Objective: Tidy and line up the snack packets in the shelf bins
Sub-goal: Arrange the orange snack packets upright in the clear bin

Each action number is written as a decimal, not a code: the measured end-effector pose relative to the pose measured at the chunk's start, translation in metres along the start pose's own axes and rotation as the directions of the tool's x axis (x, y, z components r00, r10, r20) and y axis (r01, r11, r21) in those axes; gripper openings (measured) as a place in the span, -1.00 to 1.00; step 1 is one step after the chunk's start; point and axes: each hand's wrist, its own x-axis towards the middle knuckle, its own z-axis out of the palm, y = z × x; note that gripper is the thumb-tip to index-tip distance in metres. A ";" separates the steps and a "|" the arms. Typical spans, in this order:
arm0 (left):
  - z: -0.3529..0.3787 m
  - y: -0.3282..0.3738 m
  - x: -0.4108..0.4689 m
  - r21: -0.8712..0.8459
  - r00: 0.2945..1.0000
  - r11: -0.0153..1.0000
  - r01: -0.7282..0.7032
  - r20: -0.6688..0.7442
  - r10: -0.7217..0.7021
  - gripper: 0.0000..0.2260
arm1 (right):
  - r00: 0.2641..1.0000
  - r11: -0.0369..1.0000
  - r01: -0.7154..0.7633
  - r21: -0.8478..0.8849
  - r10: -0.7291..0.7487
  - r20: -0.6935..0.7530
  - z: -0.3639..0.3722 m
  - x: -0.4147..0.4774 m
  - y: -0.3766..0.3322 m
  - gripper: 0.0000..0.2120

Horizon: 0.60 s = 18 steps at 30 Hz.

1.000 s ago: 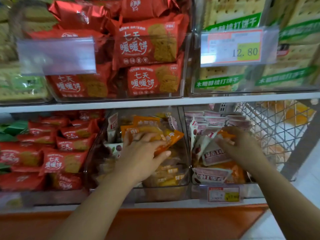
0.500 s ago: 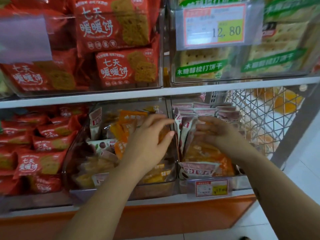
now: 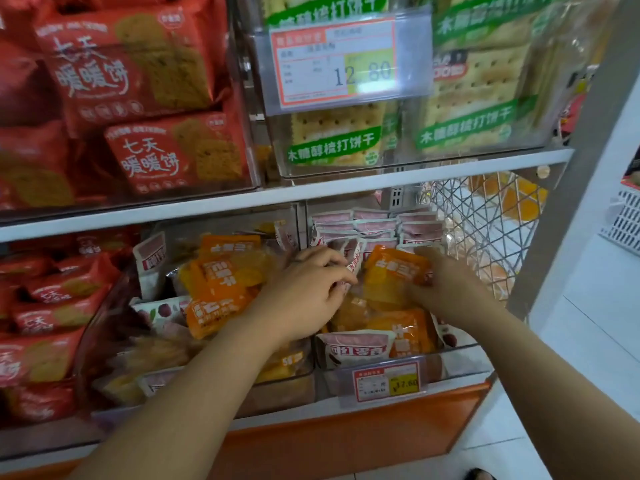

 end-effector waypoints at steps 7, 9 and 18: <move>0.008 0.000 -0.003 -0.076 0.999 0.997 0.025 -0.045 -0.028 -0.69 | 0.997 0.996 0.047 -0.071 -0.042 0.069 0.012 -0.003 -0.016 -0.44; 0.009 -0.001 -0.003 -0.089 0.998 0.996 0.028 -0.054 -0.032 -0.69 | 0.998 0.998 0.060 0.011 -0.061 0.030 0.013 -0.002 -0.012 -0.48; 0.009 -0.001 -0.004 -0.089 0.998 0.996 0.022 -0.062 -0.028 -0.67 | 0.895 0.862 0.203 0.465 0.029 -0.445 -0.005 -0.021 -0.004 -0.70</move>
